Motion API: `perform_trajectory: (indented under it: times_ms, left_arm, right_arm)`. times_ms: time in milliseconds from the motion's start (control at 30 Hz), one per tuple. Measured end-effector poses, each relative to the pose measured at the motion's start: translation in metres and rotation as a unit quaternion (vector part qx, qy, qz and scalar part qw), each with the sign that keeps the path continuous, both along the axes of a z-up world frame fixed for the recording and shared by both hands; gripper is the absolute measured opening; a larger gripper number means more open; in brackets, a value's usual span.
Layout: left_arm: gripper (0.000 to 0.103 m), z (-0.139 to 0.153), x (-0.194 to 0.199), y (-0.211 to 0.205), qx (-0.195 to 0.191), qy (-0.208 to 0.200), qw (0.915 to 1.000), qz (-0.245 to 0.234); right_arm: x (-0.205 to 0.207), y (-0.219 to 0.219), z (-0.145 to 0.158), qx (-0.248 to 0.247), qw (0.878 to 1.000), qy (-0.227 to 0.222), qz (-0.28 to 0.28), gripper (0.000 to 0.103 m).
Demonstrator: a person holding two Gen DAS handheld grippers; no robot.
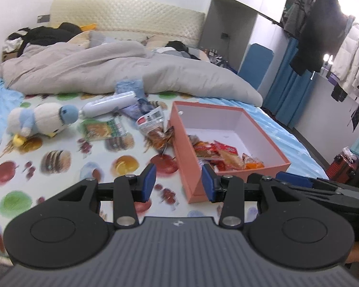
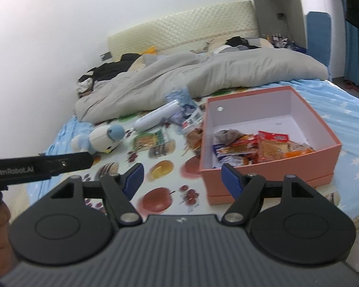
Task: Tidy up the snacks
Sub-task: 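Withdraw both open tools from the box toward the remaining packets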
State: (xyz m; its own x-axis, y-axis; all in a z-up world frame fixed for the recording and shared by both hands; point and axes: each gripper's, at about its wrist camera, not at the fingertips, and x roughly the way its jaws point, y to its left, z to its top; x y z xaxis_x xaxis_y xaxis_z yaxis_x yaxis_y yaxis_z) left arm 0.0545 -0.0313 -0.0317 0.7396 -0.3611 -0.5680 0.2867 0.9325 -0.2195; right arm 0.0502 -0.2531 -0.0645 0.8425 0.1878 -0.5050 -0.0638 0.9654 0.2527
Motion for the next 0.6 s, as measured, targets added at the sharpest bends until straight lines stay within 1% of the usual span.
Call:
perform_trajectory:
  times_ms: [100, 267, 367, 433, 500, 600]
  left_arm:
    - [0.048, -0.007, -0.017, 0.01, 0.015, 0.005, 0.9997, 0.017]
    - [0.048, -0.024, -0.042, 0.036, -0.017, 0.037, 0.9983, 0.042]
    - [0.048, -0.037, -0.051, 0.043, -0.019, 0.049, 0.9974, 0.049]
    - [0.048, -0.045, -0.052, 0.048, -0.021, 0.054, 0.9968, 0.056]
    - [0.048, -0.05, -0.048, 0.052, -0.019, 0.057, 0.9961, 0.065]
    - [0.048, -0.051, -0.038, 0.058, -0.015, 0.055, 0.9958, 0.072]
  right_arm:
    - [-0.009, 0.013, 0.0, -0.004, 1.0, -0.003, 0.016, 0.073]
    - [-0.022, 0.032, -0.011, -0.01, 0.999, 0.012, 0.046, 0.073]
    - [-0.025, 0.04, -0.019, -0.011, 0.998, 0.017, 0.057, 0.073]
    - [-0.024, 0.044, -0.022, -0.009, 0.998, 0.017, 0.067, 0.073]
    - [-0.022, 0.05, -0.021, -0.017, 0.997, 0.013, 0.068, 0.073]
    - [-0.017, 0.052, -0.02, -0.017, 0.998, 0.007, 0.064, 0.073]
